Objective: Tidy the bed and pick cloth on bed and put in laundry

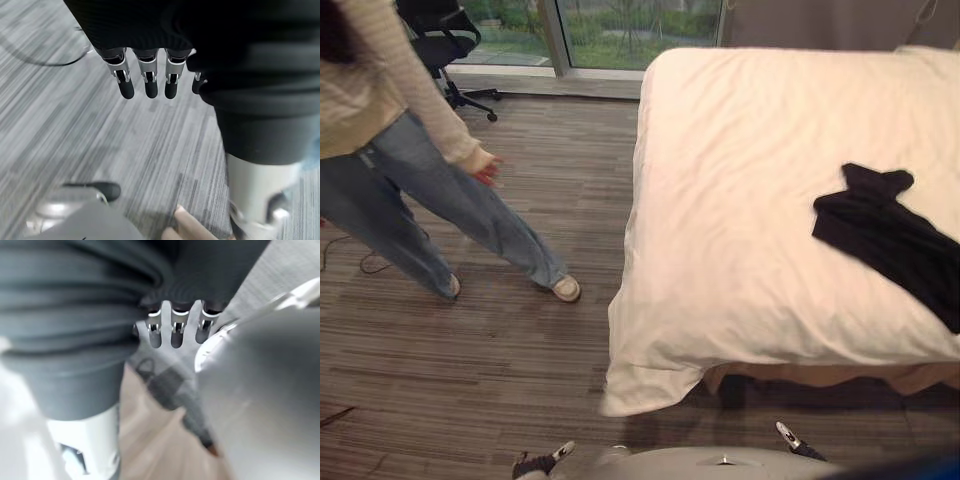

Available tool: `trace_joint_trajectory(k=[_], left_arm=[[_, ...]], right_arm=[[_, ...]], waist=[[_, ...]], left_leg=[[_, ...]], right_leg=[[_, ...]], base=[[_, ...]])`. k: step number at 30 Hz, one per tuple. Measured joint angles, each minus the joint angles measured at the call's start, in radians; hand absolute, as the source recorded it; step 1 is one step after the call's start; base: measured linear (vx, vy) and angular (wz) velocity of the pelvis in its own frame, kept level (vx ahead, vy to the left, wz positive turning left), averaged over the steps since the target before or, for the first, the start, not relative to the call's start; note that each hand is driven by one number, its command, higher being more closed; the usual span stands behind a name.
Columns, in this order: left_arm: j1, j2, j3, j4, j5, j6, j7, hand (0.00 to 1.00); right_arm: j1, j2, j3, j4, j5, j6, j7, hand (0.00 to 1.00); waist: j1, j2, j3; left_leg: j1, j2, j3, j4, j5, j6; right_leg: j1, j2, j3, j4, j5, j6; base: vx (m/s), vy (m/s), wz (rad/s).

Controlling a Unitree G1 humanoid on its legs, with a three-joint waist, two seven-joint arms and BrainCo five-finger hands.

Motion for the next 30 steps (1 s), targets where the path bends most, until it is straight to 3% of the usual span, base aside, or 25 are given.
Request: trace_joint_trajectory(k=[3, 4, 7, 16, 30], left_arm=[[-0.007, -0.041, 0.028, 0.001, 0.023, -0.017, -0.021, 0.0], [-0.008, -0.047, 0.031, 0.001, 0.048, -0.027, -0.04, 0.0], [-0.011, -0.058, 0.026, 0.001, 0.06, -0.053, -0.044, 0.0], [-0.018, -0.04, -0.023, -0.001, 0.038, -0.098, -0.039, 0.0], [-0.026, -0.04, -0.021, 0.001, -0.112, -0.08, 0.003, 0.0]], right_arm=[[-0.008, -0.01, 0.012, 0.01, 0.001, -0.015, 0.002, 0.0], [-0.01, -0.013, 0.016, 0.015, 0.007, -0.015, 0.003, 0.0], [-0.017, -0.028, 0.022, 0.017, 0.012, -0.015, 0.001, 0.0], [-0.037, -0.011, 0.064, 0.017, 0.021, -0.014, -0.004, 0.0], [-0.04, -0.012, 0.079, 0.017, 0.028, -0.016, -0.008, 0.0]], waist=[[-0.002, 0.018, -0.009], [-0.006, 0.04, -0.004], [-0.012, 0.055, 0.003], [-0.006, 0.019, 0.033], [-0.007, 0.013, 0.043]], left_leg=[[0.008, 0.007, 0.002, -0.032, 0.006, -0.01], [0.006, 0.007, 0.002, -0.047, 0.016, -0.018], [0.014, 0.003, 0.002, -0.078, 0.032, -0.024], [0.039, -0.015, 0.005, -0.128, 0.046, -0.015], [0.059, -0.031, 0.013, -0.183, 0.077, -0.012]], right_leg=[[0.031, 0.015, -0.004, -0.067, 0.009, 0.001], [0.033, 0.022, -0.006, -0.094, 0.026, 0.001], [0.04, 0.028, -0.006, -0.132, 0.05, 0.0], [0.063, 0.033, -0.004, -0.192, 0.106, 0.008], [0.051, 0.028, -0.001, -0.192, 0.113, 0.016]], base=[[0.07, -0.079, -0.02], [0.01, -0.045, -0.05], [-0.03, -0.016, -0.02], [-0.1, 0.003, -0.02], [-0.03, 0.003, -0.02]])
